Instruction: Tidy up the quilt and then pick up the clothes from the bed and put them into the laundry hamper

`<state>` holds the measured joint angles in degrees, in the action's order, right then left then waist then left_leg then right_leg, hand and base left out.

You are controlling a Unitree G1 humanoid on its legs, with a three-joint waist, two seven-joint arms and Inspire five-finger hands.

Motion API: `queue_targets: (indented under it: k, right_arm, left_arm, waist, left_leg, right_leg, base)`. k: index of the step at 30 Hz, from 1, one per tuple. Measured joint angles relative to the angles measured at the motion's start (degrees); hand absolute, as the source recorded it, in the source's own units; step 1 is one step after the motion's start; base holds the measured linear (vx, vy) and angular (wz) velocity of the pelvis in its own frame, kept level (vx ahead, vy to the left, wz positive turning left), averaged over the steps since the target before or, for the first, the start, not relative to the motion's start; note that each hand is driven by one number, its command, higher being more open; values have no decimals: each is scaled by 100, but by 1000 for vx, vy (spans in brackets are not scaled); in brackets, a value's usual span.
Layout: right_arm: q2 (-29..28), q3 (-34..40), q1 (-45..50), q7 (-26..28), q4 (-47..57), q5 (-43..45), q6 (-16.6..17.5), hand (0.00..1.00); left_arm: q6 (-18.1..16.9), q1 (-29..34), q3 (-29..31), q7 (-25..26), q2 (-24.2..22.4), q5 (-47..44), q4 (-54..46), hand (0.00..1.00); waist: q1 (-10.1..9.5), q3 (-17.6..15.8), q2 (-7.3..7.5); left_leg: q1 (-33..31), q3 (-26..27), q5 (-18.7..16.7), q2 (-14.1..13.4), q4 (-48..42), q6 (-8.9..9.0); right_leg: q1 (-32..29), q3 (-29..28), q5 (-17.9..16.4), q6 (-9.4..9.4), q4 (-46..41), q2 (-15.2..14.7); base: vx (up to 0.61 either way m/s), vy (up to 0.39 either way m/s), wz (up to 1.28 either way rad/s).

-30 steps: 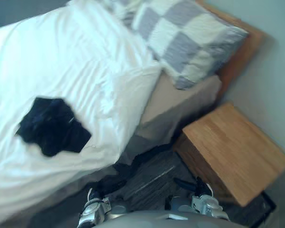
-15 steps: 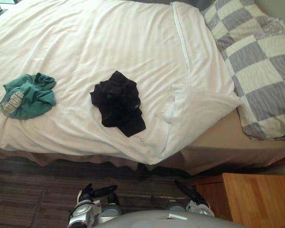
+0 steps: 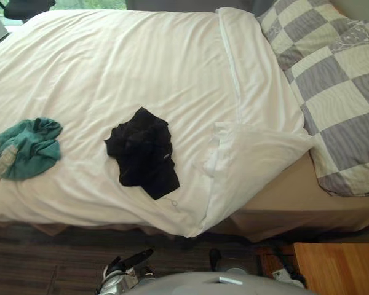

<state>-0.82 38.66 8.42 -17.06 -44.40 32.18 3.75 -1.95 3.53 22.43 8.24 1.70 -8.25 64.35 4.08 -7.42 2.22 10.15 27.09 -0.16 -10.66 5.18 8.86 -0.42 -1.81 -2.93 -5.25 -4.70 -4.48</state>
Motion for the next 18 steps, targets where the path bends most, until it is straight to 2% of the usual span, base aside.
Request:
queue_targets:
  k: [5,7,11,15,18]
  right_arm:
    - [222,181,-79,-257,1747,-49,91,100]
    - [327,176,-248,-264,2137,-148,151,100]
    - [648,14,-778,-315,2509,-500,231,100]
    - [1068,-576,-1145,-191,2613,-832,253,100]
    - [1311,-1151,-1163,1,2889,-1095,255,100]
  left_arm:
    - [-27,100,-147,-4,56,219,-279,100]
    - [-30,131,-275,-16,79,218,-335,100]
    - [-34,153,-752,-91,126,228,-335,100]
    - [-35,211,-1116,-177,169,442,-308,100]
    - [-47,253,-1260,-248,200,438,-323,100]
  waist:
    - [90,80,210]
    - [93,106,230]
    - [132,152,119]
    - [165,239,-55]
    - [156,254,-76]
  left_leg:
    - [20,134,2,28,-6,4]
    - [23,135,4,36,-12,6]
    - [-54,6,28,43,-6,23]
    - [-178,-155,53,54,-3,6]
    - [-243,-297,73,118,-2,-22]
  right_leg:
    - [70,0,81,-67,160,-61]
    - [95,10,110,-68,203,-69]
    - [85,101,110,-66,212,-90]
    - [43,214,123,-47,221,-107]
    - [52,307,140,-49,243,-145]
  base:
    - [65,-6,-3]
    - [0,0,0]
    - [-27,-9,14]
    - [-45,-16,16]
    - [-43,-5,17]
